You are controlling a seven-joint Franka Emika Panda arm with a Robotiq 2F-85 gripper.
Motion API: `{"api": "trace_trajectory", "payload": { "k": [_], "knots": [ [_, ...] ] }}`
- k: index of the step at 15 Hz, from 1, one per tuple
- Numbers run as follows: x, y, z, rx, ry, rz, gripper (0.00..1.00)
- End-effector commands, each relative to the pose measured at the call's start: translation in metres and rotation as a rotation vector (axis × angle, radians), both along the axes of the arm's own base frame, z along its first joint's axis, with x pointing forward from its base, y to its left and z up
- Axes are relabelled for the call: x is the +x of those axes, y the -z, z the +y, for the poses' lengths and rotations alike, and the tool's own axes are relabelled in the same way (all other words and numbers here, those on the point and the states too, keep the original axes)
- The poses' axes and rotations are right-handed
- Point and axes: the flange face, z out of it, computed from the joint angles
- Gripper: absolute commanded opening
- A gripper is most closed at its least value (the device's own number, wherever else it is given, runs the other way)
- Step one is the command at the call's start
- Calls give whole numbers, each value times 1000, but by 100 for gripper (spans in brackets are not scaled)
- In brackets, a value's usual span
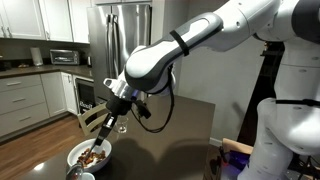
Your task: Pick up the spoon, scoop some contents from the bowl and put them in the white cup.
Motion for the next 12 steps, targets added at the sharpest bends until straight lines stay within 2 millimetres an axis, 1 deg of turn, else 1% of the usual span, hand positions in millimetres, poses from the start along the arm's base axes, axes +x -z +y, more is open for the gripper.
{"api": "trace_trajectory", "payload": {
  "k": [1, 2, 3, 7, 12],
  "knots": [
    [-8, -11, 1, -17, 12, -39, 4],
    [-7, -14, 1, 18, 14, -3, 4],
    [0, -5, 2, -1, -1, -12, 5],
    [-1, -8, 2, 2, 0, -14, 4],
    [-6, -11, 5, -35, -20, -64, 4]
  ]
}}
